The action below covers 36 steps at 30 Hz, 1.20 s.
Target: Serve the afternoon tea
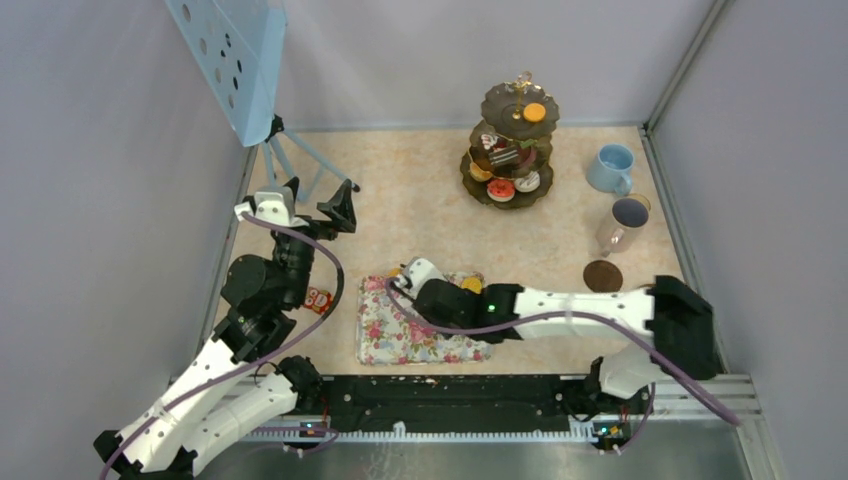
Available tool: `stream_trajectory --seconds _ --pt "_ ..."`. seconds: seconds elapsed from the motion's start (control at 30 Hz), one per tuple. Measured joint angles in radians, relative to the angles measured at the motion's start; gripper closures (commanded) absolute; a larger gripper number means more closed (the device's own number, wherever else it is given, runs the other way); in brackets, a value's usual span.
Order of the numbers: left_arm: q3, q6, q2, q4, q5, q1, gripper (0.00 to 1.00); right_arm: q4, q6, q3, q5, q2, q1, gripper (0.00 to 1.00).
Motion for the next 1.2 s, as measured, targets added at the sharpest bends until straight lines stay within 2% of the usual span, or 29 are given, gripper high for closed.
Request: stream_trajectory --seconds 0.2,0.27,0.37,0.53,0.67,0.83,1.2 --pt "0.0 -0.001 0.005 0.0 0.0 0.0 0.01 -0.003 -0.063 -0.08 0.114 -0.323 -0.012 1.0" --pt "0.0 -0.001 0.006 -0.001 0.0 0.0 0.01 -0.039 -0.095 -0.04 0.146 -0.389 -0.064 1.0" --pt "0.0 -0.003 0.008 -0.001 0.001 0.001 0.01 -0.09 -0.125 0.063 0.163 -0.406 -0.226 1.0" --pt "0.0 -0.005 0.008 -0.001 0.004 0.001 0.01 -0.15 -0.174 0.242 0.144 -0.374 -0.506 0.99" --pt "0.0 -0.007 0.014 -0.001 0.007 0.001 0.01 -0.185 -0.22 0.386 0.113 -0.291 -0.606 0.98" --pt "0.0 -0.007 0.014 -0.001 0.013 0.001 0.01 -0.211 -0.268 0.541 0.05 -0.16 -0.679 0.98" --pt "0.0 -0.007 0.014 -0.001 0.018 0.001 0.01 -0.28 -0.294 0.724 -0.078 0.048 -0.775 0.95"
